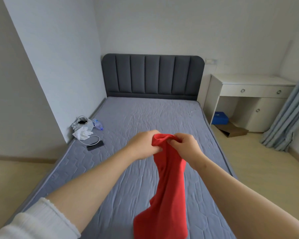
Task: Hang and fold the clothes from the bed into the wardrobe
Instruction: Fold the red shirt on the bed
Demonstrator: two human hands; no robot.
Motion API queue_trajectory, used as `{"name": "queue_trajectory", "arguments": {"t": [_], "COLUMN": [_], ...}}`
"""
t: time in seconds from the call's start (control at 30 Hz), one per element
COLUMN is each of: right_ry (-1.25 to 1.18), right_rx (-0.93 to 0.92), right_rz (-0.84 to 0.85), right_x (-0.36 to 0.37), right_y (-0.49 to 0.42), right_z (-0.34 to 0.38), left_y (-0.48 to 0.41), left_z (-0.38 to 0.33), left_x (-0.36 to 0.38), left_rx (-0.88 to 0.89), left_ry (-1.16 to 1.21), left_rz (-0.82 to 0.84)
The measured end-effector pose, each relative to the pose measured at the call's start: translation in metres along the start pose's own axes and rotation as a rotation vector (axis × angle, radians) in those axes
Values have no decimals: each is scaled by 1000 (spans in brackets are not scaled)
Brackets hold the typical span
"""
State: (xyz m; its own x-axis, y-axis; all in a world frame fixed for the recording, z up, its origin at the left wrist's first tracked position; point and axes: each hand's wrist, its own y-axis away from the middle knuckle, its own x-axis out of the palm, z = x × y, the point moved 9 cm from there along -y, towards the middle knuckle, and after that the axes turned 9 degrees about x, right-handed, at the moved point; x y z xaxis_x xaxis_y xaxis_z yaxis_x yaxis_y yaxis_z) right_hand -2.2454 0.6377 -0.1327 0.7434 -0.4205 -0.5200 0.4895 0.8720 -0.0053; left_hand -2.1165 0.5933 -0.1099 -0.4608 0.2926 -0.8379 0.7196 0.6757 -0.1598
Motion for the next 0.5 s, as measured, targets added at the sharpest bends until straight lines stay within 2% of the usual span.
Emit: {"name": "queue_trajectory", "arguments": {"t": [0.07, 0.13, 0.27, 0.33, 0.37, 0.43, 0.5], "right_ry": [-8, -37, 32, 123, 196, 317, 359], "right_rx": [20, 44, 128, 195, 226, 273, 259], "right_rz": [35, 83, 182, 245, 228, 82, -56], "right_x": [3, 6, 18, 26, 23, 4, -15], "right_y": [4, 10, 23, 28, 29, 26, 23], "right_z": [-5, -9, -32, -50, -57, -63, -55], "left_y": [1, -1, 0, 3, 5, 12, 19], "left_z": [-1, -3, -3, 3, 6, 13, 21], "left_x": [-15, -25, -31, -43, -51, -63, -62], "left_rx": [-7, -6, -126, -182, -198, -236, -267], "left_ry": [-135, -63, 605, 741, 748, 625, 407], "left_rz": [-68, -150, -309, -440, -502, -570, -501]}}
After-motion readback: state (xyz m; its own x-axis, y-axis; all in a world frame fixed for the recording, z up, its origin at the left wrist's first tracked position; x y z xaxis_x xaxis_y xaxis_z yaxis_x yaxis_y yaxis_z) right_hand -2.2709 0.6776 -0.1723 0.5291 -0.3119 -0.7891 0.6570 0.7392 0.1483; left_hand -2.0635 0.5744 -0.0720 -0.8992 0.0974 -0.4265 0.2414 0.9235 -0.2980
